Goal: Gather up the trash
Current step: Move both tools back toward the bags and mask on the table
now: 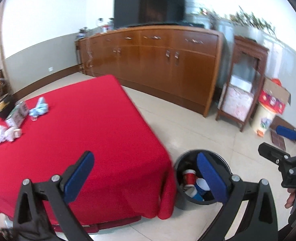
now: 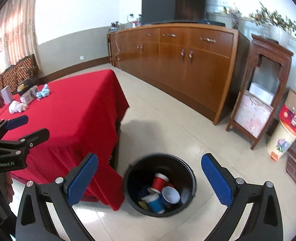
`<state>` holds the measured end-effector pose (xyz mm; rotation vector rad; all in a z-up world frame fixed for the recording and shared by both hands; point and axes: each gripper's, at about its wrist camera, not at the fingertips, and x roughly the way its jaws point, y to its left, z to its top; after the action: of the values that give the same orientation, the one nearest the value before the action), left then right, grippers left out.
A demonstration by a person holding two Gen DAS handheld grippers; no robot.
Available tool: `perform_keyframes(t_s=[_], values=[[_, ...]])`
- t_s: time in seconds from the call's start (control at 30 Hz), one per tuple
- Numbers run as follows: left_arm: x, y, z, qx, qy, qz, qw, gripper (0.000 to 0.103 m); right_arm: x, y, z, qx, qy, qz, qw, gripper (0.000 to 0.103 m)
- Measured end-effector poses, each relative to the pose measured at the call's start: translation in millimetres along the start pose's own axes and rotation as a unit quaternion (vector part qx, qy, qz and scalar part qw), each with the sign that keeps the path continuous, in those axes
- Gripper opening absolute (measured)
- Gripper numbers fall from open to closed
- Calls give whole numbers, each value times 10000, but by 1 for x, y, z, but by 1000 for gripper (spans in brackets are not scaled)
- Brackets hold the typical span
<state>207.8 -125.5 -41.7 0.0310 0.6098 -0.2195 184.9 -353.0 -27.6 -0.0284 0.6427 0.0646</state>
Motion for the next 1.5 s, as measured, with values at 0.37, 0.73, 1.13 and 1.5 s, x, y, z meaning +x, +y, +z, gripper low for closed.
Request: perform_keyframes(t_s=[0.37,0.73,1.13,1.5], values=[[-36,89,-5,-428,-300,741,9959,103,20,97,32,-365,-38,800,9961,103],[-58,194,-30,-1050,-265,1543,9821,103,59,201,53,-856,218,1355,9868,103],[-71,292,-51,-1537,-158,2165,9640,103,102,320,73,-1382,452,2011,9687,103],[-46,371,-48,-1669,-10,2439,9553,102,160,433,96,-1873,696,2462,9484,103]])
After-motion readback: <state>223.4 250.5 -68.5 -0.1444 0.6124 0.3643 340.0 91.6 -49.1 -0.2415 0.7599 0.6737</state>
